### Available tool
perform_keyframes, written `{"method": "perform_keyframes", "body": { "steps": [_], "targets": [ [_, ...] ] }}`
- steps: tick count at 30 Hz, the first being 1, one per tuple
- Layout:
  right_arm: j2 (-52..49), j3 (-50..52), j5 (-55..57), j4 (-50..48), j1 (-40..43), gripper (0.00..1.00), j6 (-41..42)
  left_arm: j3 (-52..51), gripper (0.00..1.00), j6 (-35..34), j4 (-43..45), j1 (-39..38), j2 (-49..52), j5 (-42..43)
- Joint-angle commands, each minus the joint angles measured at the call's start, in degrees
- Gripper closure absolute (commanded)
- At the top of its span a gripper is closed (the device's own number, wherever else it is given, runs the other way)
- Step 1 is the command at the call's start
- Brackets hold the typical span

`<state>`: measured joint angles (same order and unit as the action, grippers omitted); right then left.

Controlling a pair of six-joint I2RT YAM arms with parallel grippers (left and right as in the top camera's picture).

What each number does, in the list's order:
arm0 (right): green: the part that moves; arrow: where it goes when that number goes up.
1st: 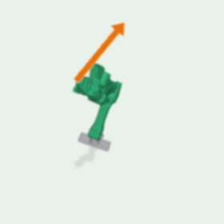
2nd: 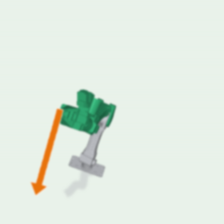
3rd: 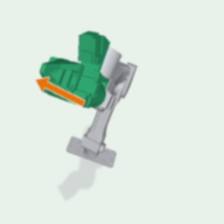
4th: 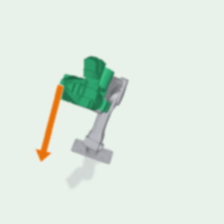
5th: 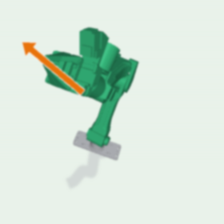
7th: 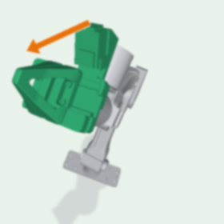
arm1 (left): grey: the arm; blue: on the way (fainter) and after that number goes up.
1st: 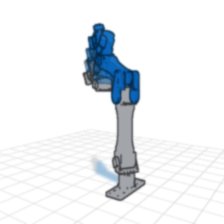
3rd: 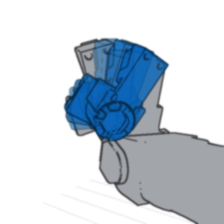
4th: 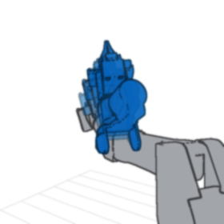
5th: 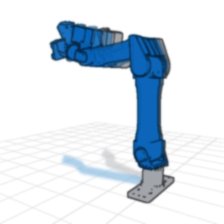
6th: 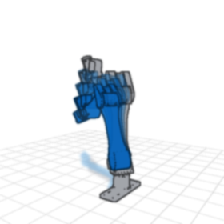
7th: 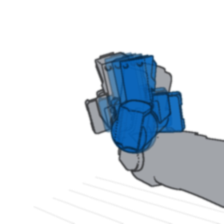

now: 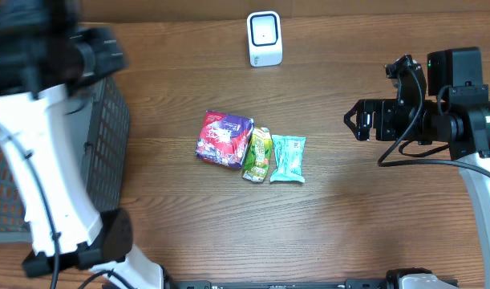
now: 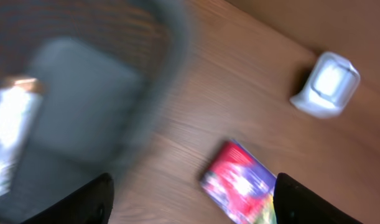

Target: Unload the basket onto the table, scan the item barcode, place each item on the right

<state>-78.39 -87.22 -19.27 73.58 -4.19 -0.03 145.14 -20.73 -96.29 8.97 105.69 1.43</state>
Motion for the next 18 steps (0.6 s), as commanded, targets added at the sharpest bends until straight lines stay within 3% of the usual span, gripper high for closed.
{"method": "perform_keyframes", "body": {
  "steps": [1,6,10,18],
  "targets": [
    [-0.2,-1.2,-0.3,-0.2,-0.3,0.00,-0.3,-5.3,0.28,1.5,-0.5,9.3,-2.3,-0.3],
    [-0.2,-1.2,-0.4,0.1,-0.3,0.00,-0.3,-16.6,0.36,1.0,-0.5,17.9,-3.9,-1.0],
    [-0.2,-1.2,-0.3,0.1,-0.3,0.00,-0.3,-27.0,0.38,-4.4,2.7,21.9,-5.0,-8.7],
    [-0.2,-1.2,-0.3,0.6,-0.3,0.00,-0.3,-45.4,0.38,-4.6,17.4,21.8,-6.1,-11.4]
  ]
}}
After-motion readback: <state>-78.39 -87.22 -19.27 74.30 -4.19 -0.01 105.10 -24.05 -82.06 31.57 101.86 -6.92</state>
